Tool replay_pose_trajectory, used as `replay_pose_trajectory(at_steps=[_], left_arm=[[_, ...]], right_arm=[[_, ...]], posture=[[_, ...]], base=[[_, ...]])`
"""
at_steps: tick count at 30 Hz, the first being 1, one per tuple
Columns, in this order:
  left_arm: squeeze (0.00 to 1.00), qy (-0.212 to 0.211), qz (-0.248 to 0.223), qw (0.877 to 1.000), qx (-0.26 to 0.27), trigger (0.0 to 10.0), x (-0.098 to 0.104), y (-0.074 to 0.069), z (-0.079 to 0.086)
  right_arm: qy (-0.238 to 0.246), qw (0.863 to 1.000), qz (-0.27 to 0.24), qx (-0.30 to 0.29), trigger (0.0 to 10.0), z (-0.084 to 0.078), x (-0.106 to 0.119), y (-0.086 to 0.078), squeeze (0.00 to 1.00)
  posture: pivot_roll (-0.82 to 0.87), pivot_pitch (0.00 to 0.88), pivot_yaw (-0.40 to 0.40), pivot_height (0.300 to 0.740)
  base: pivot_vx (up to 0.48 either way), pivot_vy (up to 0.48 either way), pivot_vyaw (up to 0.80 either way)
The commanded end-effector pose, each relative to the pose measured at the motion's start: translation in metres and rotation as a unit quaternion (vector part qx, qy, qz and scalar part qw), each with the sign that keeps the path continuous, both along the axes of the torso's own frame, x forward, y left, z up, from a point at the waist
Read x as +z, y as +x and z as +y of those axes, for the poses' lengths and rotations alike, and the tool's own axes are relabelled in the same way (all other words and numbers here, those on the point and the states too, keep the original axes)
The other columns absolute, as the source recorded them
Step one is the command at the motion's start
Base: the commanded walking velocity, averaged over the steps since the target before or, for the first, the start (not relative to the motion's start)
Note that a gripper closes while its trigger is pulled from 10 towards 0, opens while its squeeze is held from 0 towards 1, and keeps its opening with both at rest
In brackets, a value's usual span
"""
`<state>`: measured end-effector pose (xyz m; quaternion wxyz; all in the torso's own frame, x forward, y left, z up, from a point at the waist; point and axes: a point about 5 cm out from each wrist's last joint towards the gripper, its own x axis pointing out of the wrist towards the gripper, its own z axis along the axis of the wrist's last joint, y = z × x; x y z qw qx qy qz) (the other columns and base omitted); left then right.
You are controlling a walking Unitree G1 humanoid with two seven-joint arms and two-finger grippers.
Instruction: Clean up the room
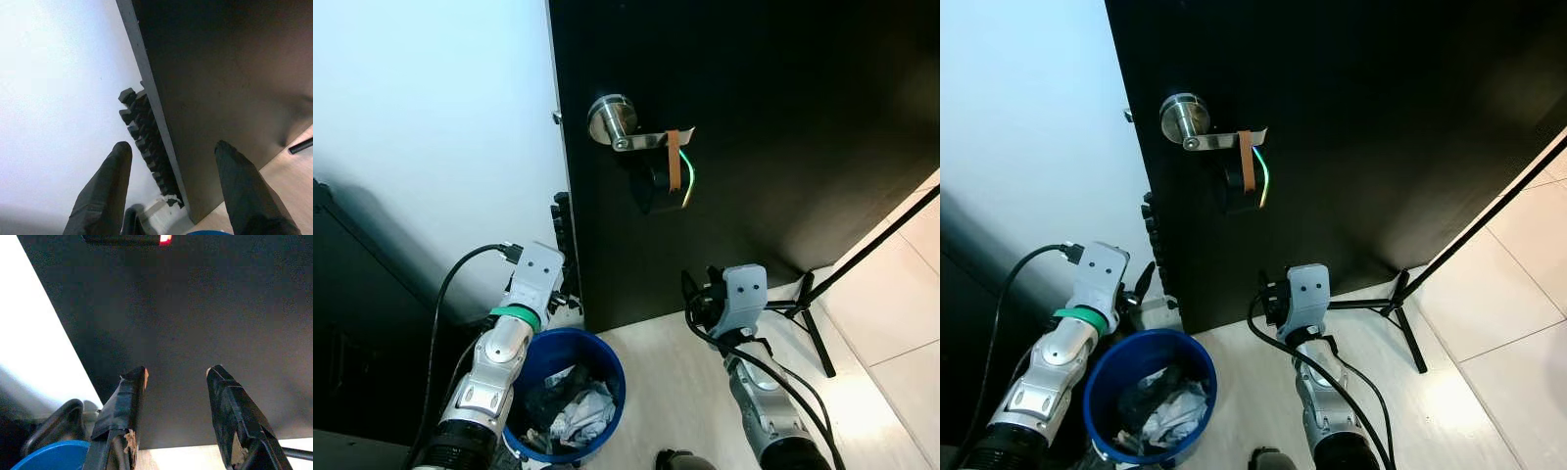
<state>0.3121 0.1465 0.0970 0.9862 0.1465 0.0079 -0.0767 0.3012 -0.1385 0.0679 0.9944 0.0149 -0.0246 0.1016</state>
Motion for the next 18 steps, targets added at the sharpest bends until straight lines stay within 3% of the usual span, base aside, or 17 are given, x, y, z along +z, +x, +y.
replay_pose_trajectory(at_steps=[1, 18], left_arm=[[0.00, 0.005, 0.025, 1.000, 0.004, 10.0, -0.0120, -0.0049, 0.0016], [0.00, 0.005, 0.025, 1.000, 0.006, 10.0, -0.0134, -0.0050, 0.0015]], right_arm=[[0.005, 1.000, 0.020, -0.007, 10.0, -0.0018, -0.0090, -0.0041, 0.00], [0.001, 1.000, 0.019, -0.004, 10.0, -0.0028, -0.0079, -0.0030, 0.00]], posture=[[0.01, 0.101, 0.032, 0.740], [0.01, 0.096, 0.028, 0.740]], base=[[-0.281, 0.000, 0.00], [-0.356, 0.000, 0.00]])
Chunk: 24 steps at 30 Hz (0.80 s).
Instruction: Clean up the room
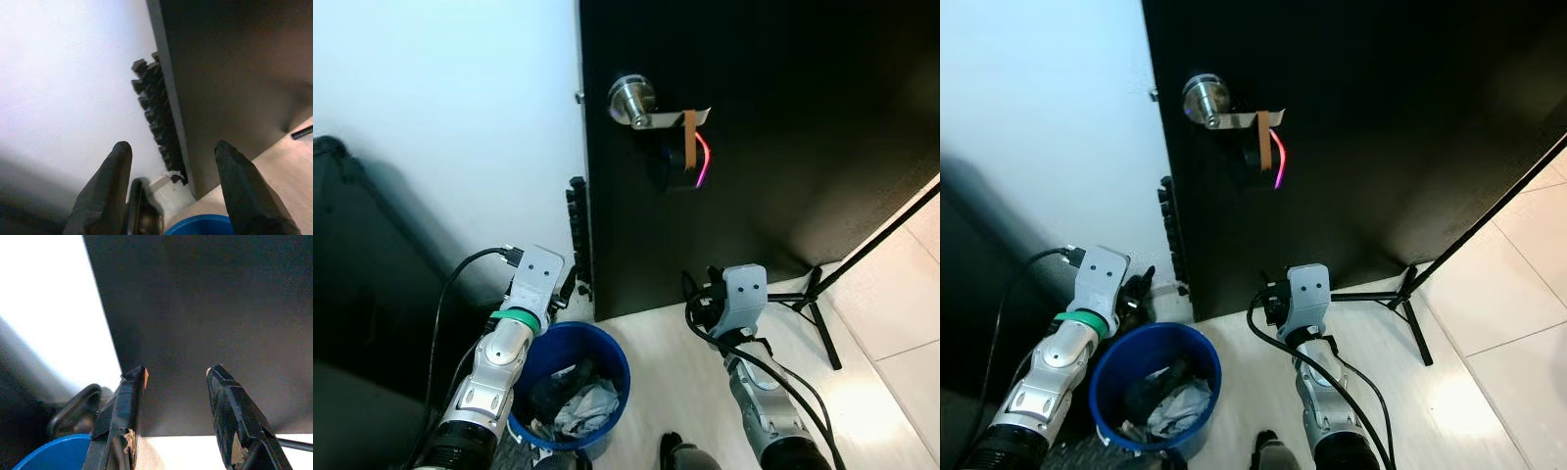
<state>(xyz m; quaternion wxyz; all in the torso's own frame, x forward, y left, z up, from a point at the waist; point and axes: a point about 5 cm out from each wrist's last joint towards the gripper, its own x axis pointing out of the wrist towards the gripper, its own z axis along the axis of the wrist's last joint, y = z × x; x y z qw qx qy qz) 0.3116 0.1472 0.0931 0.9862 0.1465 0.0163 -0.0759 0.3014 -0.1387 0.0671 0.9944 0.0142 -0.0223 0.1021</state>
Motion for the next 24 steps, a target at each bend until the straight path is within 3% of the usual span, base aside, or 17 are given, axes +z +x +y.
replay_pose_trajectory(at_steps=[1, 8, 24], left_arm=[[0.00, 0.004, 0.017, 1.000, 0.004, 10.0, -0.0094, -0.0046, 0.0008], [0.00, 0.005, 0.016, 1.000, 0.004, 10.0, -0.0096, -0.0043, 0.0007], [0.00, 0.006, 0.017, 1.000, 0.007, 10.0, -0.0096, -0.0035, 0.0008]], right_arm=[[0.002, 1.000, 0.016, -0.005, 10.0, -0.0026, -0.0071, -0.0033, 0.00], [0.001, 1.000, 0.017, -0.005, 10.0, -0.0029, -0.0071, -0.0034, 0.00], [0.001, 1.000, 0.017, -0.007, 10.0, -0.0035, -0.0071, -0.0035, 0.00]], posture=[[0.01, 0.096, 0.028, 0.740], [0.01, 0.097, 0.029, 0.740], [0.00, 0.101, 0.028, 0.740]], base=[[-0.368, 0.000, 0.00], [-0.354, 0.000, 0.00], [0.000, 0.000, 0.00]])
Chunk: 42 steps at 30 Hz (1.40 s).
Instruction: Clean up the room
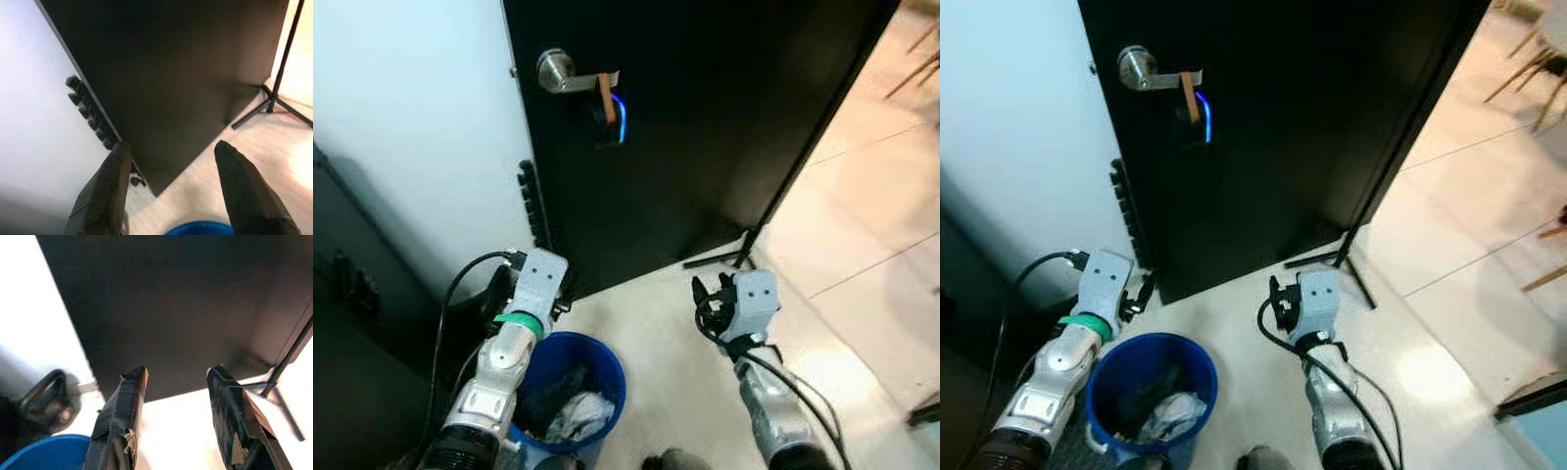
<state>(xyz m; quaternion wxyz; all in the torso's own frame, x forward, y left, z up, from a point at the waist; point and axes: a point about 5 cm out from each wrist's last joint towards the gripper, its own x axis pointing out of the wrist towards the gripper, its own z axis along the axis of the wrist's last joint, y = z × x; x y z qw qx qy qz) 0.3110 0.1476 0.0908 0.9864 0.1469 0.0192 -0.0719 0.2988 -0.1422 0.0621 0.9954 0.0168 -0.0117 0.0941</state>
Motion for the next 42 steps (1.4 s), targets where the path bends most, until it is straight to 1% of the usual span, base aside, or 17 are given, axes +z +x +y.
replay_pose_trajectory(at_steps=[1, 26, 38, 42], left_arm=[[0.00, 0.005, 0.015, 1.000, 0.002, 10.0, -0.0074, -0.0030, 0.0005], [0.00, 0.005, 0.014, 1.000, 0.002, 10.0, -0.0070, -0.0024, 0.0000], [0.00, 0.011, 0.013, 1.000, -0.001, 10.0, -0.0073, -0.0031, -0.0010], [0.00, 0.016, 0.005, 1.000, -0.001, 10.0, -0.0044, -0.0016, -0.0021]], right_arm=[[0.000, 1.000, 0.006, 0.001, 10.0, 0.0000, -0.0020, -0.0008, 0.00], [0.001, 1.000, 0.007, 0.001, 10.0, 0.0009, -0.0030, -0.0014, 0.00], [0.001, 1.000, 0.009, 0.004, 10.0, 0.0020, -0.0044, -0.0026, 0.00], [0.001, 1.000, 0.009, 0.003, 10.0, 0.0015, -0.0044, -0.0027, 0.00]], posture=[[0.00, 0.101, 0.028, 0.740], [0.01, 0.099, 0.032, 0.740], [0.01, 0.103, 0.032, 0.740], [0.01, 0.106, 0.029, 0.740]], base=[[0.000, 0.000, 0.00], [0.000, 0.000, 0.00], [0.000, 0.000, 0.00], [0.000, 0.000, 0.00]])
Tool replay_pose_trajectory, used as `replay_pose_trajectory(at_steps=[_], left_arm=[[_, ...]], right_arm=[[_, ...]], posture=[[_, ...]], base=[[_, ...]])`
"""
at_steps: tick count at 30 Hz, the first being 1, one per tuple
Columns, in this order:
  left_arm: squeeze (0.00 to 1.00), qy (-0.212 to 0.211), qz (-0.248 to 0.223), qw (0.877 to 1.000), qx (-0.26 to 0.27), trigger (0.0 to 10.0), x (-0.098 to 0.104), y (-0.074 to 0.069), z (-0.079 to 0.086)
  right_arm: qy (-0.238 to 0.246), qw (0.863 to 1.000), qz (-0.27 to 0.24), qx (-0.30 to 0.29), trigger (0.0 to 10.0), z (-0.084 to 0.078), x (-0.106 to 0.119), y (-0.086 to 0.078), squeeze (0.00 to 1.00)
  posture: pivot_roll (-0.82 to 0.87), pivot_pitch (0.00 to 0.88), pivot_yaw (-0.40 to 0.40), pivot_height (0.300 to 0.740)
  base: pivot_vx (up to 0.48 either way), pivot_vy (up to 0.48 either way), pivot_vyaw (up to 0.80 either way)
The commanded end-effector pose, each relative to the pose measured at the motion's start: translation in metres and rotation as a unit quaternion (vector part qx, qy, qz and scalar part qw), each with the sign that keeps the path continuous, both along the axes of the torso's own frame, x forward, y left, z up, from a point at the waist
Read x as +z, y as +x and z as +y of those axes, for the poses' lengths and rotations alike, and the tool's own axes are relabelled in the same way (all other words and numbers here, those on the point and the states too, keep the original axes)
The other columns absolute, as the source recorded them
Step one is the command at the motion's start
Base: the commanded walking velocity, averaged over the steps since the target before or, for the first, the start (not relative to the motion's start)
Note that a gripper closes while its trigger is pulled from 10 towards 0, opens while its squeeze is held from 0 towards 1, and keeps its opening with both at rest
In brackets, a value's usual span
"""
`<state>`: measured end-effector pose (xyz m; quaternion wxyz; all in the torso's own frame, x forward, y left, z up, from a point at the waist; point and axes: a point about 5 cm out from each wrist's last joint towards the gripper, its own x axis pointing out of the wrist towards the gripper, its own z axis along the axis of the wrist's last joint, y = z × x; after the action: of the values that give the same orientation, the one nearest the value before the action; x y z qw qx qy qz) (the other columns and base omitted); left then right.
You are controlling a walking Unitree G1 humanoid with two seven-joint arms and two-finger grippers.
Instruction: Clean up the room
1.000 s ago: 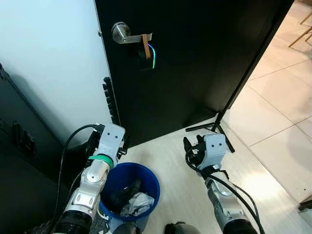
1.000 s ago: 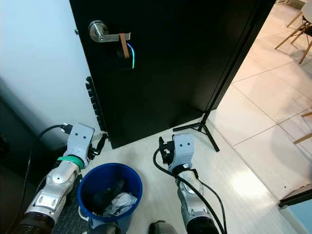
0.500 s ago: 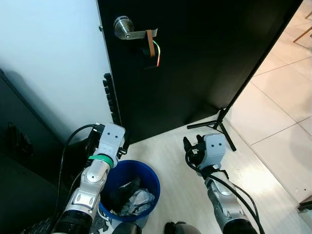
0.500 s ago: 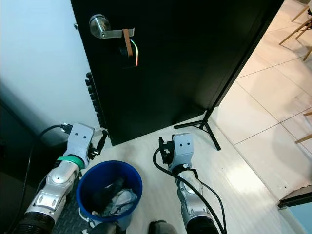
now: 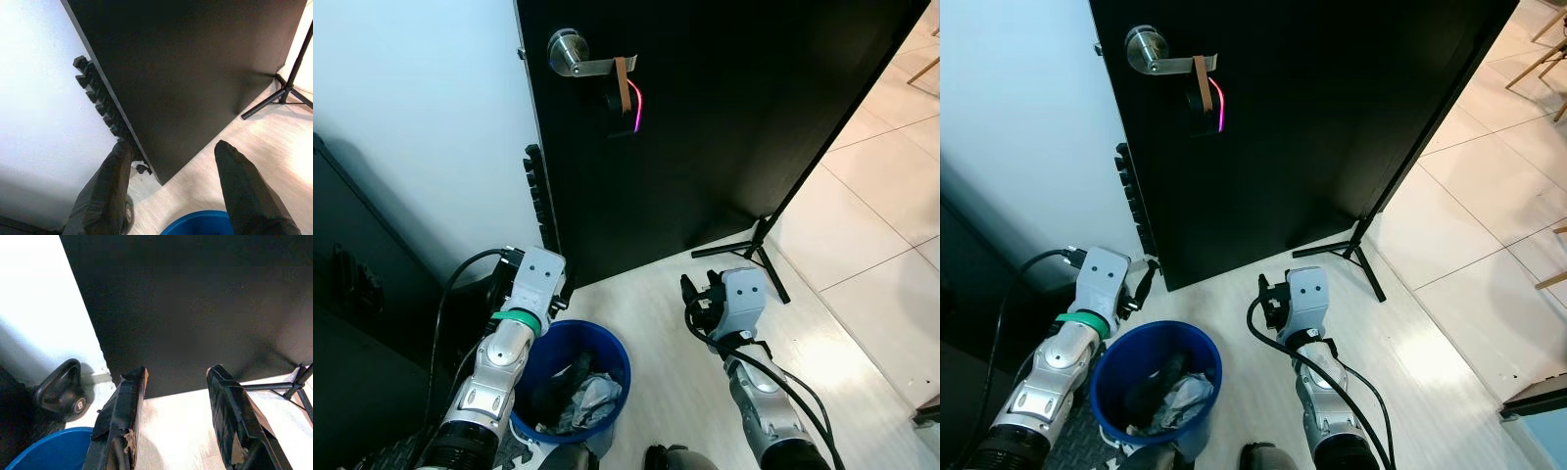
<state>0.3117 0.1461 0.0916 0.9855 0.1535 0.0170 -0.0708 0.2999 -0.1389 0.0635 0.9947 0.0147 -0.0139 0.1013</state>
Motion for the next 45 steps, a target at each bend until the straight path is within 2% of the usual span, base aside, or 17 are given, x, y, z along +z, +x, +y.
replay_pose_trajectory(at_steps=[1, 21, 45], left_arm=[[0.00, 0.012, 0.005, 1.000, -0.002, 10.0, -0.004, -0.002, -0.001], [0.00, 0.022, -0.024, 0.999, -0.015, 10.0, 0.007, -0.001, -0.006], [0.00, 0.025, -0.020, 0.999, -0.018, 10.0, 0.005, -0.002, -0.006]], right_arm=[[0.003, 1.000, 0.011, -0.004, 10.0, -0.002, -0.006, -0.004, 0.00], [0.006, 1.000, 0.010, -0.004, 10.0, 0.000, -0.006, -0.005, 0.00], [0.005, 1.000, 0.009, -0.006, 10.0, -0.002, -0.006, -0.004, 0.00]], posture=[[0.01, 0.106, 0.029, 0.740], [0.01, 0.108, 0.034, 0.740], [0.01, 0.094, 0.031, 0.740]], base=[[0.000, 0.000, 0.00], [0.000, 0.000, 0.00], [0.000, 0.000, 0.00]])
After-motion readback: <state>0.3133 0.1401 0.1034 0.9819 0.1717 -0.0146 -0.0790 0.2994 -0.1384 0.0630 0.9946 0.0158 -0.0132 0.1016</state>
